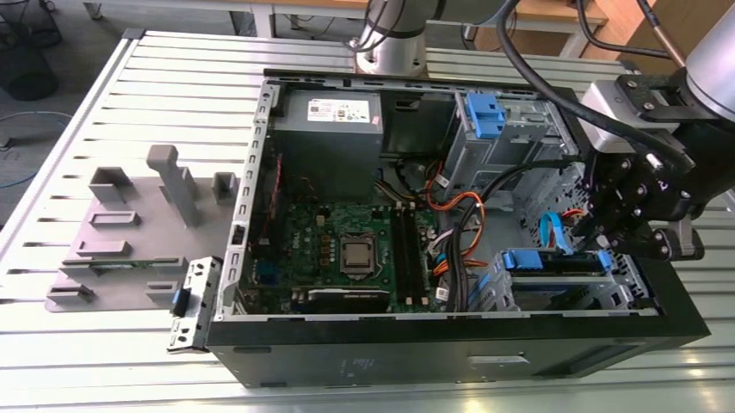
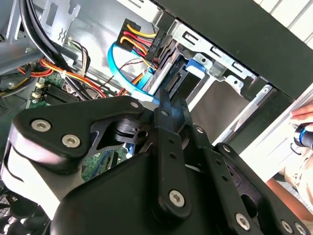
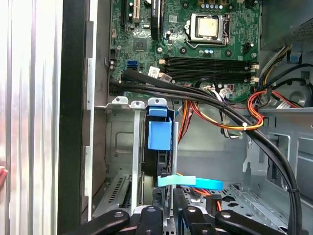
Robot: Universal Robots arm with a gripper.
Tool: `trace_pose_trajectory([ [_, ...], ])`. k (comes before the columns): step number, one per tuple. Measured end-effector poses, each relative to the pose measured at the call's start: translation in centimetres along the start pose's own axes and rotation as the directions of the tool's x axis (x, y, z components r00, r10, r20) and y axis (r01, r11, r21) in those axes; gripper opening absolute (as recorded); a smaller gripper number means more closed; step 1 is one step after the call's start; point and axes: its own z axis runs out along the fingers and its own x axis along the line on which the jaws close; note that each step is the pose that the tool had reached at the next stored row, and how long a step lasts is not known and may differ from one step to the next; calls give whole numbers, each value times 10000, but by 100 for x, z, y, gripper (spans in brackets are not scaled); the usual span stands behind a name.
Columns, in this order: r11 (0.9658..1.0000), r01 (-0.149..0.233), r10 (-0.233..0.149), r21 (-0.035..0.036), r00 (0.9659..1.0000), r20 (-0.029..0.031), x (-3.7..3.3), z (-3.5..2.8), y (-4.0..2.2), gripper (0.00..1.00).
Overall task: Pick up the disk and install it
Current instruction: 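Insert the first disk wire, then insert the second disk wire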
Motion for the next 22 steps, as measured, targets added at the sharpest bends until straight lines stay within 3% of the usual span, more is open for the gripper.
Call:
trace_pose_trajectory([
  [2,10000,1,-1,-1,10000,0,0,0,-2,24],
  [3,10000,1,-1,-39,10000,1,0,0,-3,24],
  [5,9996,-6,6,-288,10000,5,1,2,-5,24],
  [6,9994,-8,8,-334,10000,6,0,2,-5,24],
  [22,9993,-145,145,-333,9999,-13,1,-7,-50,24],
])
